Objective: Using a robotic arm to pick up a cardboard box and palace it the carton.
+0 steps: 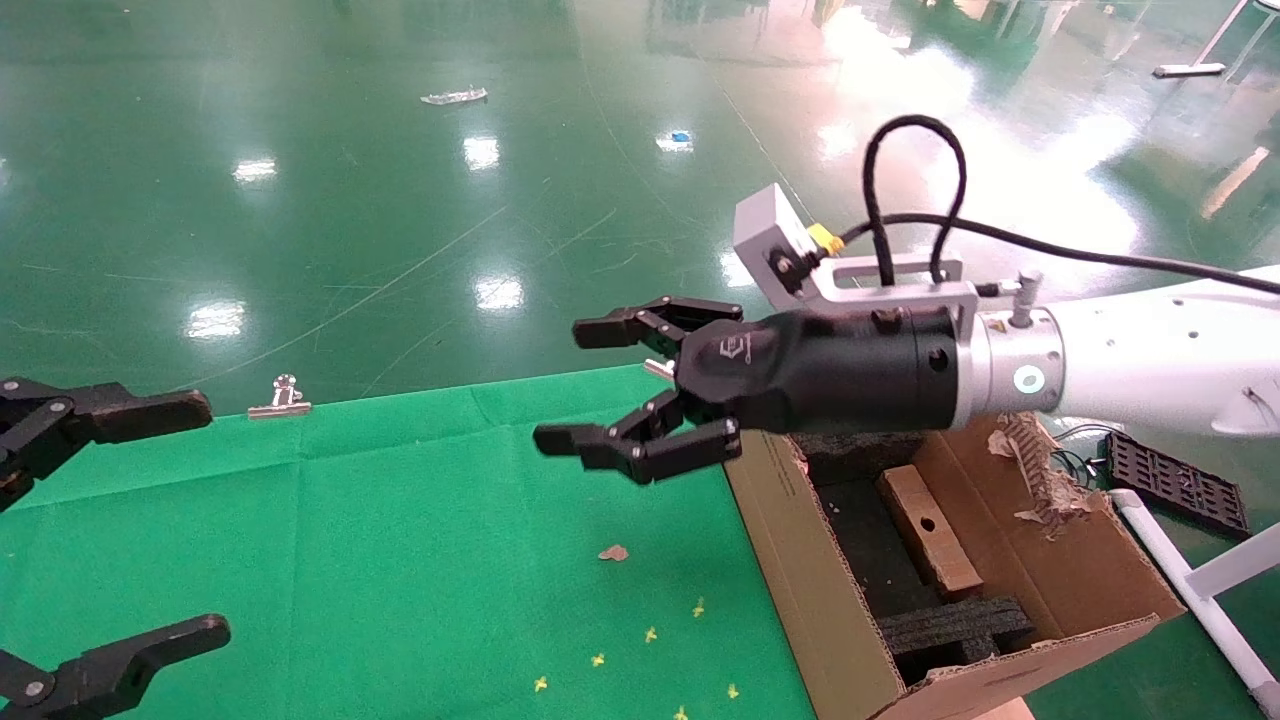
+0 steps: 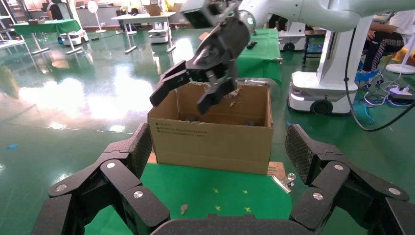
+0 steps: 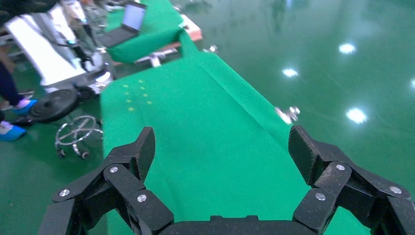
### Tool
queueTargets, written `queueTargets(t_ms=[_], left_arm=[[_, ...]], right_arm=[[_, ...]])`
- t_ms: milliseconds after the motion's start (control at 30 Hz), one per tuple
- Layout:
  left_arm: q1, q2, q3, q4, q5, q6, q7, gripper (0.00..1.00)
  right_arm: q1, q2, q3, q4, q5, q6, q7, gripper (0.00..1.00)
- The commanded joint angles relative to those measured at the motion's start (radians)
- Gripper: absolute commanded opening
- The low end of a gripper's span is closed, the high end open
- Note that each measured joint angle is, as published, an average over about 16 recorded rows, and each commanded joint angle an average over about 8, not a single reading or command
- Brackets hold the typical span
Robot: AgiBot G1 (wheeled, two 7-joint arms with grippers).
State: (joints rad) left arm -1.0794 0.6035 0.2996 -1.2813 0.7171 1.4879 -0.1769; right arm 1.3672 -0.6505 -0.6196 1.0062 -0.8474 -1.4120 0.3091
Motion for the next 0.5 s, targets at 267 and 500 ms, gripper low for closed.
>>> queueTargets(t_ms=[267,500], left_arm=[[0.0,0.0,0.0,0.0,0.0,0.0,0.0,1.0],[0.0,0.0,0.001,0.0,-0.001,0.0,0.0,1.0]], right_arm=[[-0.172,0.023,0.2,0.163,0.069,-0.049,-0.071,1.0],[-0.289,0.038,0.335,0.273,0.114,-0.082,-0.118,1.0]])
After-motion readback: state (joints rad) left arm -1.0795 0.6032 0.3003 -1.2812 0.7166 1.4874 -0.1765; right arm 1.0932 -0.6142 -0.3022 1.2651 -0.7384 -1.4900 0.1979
